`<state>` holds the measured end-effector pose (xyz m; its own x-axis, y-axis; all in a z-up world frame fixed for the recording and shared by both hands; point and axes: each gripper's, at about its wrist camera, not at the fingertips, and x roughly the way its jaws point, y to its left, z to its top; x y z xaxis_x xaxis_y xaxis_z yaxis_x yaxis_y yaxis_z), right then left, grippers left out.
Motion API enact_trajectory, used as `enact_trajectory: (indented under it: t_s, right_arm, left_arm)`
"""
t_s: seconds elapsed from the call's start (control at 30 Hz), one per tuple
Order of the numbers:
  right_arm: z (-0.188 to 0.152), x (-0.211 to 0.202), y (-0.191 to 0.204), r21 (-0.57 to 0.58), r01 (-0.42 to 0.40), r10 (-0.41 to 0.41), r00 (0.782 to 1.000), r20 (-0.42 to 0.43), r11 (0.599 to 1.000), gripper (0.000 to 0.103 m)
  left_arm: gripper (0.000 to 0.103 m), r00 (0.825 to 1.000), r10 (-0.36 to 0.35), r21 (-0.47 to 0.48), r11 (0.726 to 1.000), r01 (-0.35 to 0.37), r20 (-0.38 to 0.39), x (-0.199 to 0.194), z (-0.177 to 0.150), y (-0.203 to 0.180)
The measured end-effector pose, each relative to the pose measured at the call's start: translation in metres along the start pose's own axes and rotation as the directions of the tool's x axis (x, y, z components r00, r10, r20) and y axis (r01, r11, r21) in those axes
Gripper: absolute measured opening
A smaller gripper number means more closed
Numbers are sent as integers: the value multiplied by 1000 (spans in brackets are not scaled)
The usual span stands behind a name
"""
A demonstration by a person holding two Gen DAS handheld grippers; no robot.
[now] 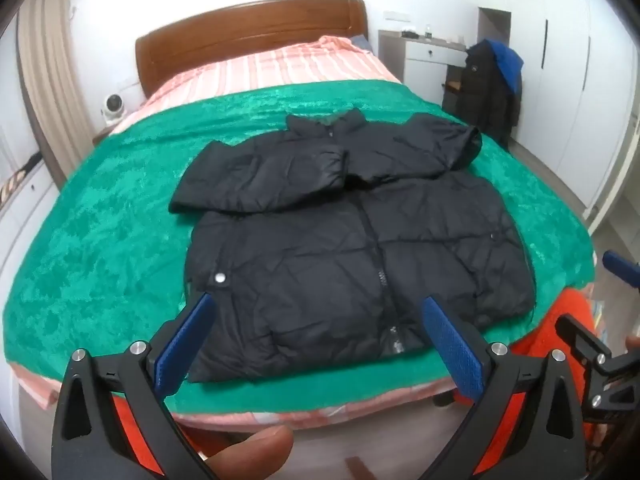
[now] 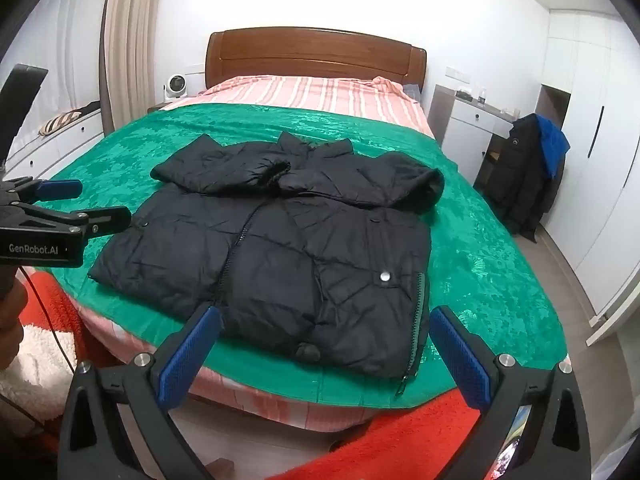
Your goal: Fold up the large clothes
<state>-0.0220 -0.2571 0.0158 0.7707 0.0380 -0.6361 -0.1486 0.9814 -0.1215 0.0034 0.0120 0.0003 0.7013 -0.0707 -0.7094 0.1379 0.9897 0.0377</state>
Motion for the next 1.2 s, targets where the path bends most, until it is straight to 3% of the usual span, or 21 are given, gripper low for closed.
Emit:
enact_trajectory:
  t_s: [1.2]
  right_arm:
    - [11, 10, 10, -26, -35, 35, 999, 11, 999, 103]
  left_arm:
    - [103, 1000, 20, 9, 1000, -20, -13, -1, -2, 4]
